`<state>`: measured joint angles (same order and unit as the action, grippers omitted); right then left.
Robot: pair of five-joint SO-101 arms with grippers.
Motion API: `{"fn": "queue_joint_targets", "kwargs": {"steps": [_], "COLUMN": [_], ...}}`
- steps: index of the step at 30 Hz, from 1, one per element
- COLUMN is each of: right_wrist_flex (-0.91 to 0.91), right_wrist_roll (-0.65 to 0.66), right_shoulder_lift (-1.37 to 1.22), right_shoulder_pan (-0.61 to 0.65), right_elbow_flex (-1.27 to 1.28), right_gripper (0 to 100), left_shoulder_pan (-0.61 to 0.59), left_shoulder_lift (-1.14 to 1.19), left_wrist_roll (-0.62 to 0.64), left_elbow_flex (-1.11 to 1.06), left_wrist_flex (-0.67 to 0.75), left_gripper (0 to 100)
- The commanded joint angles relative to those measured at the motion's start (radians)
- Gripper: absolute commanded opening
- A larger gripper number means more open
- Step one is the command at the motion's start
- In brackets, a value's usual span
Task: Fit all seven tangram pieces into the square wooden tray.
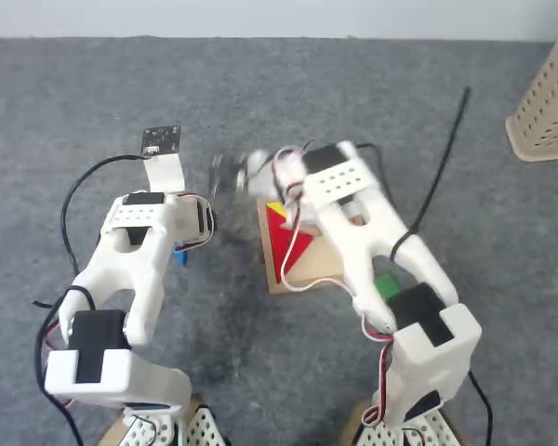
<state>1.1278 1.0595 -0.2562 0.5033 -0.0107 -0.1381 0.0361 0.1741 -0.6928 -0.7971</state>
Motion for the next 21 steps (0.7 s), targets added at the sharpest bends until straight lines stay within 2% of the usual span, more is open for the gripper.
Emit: {"fn": "queue_joint_targets", "kwargs": {"steps": [1,4,7,10,15,21], "right_wrist_flex": [0.093,0.182,0.171,-0.005,-0.337,-0.378], "right_wrist_roll": [-0.362,-0.557,-0.640,-0.658,-0.674,-0.655], "right_shoulder_lift": [0.076,0.127,0.203,0.311,0.420,0.394], "right_shoulder_pan": [-0.067,-0.107,-0.142,-0.142,-0.067,-0.050], "right_elbow_flex": [-0.130,-0.144,-0.048,0.176,0.540,0.606], "right_gripper": [1.6,0.5,0.5,0.6,0.6,0.6], "left_shoulder_pan": [0.006,0.008,0.005,0.003,0.003,0.006], "left_shoulder_lift": [-0.052,-0.052,-0.052,-0.052,-0.052,-0.052], "left_wrist_roll": [-0.017,-0.017,-0.017,-0.017,-0.017,-0.017], "left_elbow_flex": [0.004,0.004,0.004,0.004,0.004,0.004], "left_wrist_flex": [0.017,0.017,0.017,0.017,0.017,0.017], "left_gripper": [21,21,21,21,21,21]}}
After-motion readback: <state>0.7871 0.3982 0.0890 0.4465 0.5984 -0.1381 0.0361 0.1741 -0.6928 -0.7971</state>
